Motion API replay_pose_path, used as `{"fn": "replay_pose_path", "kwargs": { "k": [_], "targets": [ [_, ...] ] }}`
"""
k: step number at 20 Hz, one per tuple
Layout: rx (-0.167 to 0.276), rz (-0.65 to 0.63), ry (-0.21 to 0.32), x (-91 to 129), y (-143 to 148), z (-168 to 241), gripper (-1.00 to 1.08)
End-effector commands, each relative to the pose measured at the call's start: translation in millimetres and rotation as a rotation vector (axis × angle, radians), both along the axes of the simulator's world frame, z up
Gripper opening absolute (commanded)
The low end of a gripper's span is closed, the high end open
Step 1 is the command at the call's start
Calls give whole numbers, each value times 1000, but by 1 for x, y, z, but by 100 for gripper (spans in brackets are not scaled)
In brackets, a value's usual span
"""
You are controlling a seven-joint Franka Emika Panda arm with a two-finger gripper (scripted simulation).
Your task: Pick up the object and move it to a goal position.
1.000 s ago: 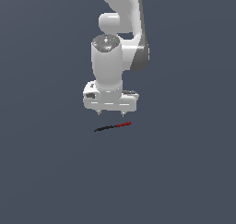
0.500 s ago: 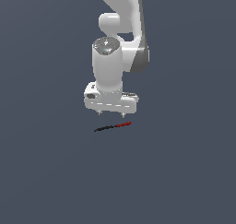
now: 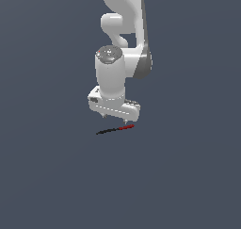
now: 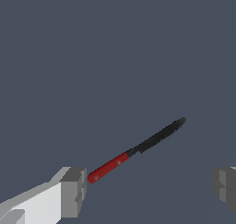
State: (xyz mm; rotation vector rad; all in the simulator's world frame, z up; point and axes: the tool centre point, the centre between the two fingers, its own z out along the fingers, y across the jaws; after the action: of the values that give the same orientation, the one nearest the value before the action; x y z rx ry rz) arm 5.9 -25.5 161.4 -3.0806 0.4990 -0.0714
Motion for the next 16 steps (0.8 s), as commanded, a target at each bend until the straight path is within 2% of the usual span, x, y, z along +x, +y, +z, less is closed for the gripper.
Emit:
{"fn": "replay_pose_path", "kwargs": {
  "k": [1,16],
  "targets": [
    [5,-66,5,-2,1,-7,100],
    [23,-493,33,-13,2,-53,100]
  ]
}}
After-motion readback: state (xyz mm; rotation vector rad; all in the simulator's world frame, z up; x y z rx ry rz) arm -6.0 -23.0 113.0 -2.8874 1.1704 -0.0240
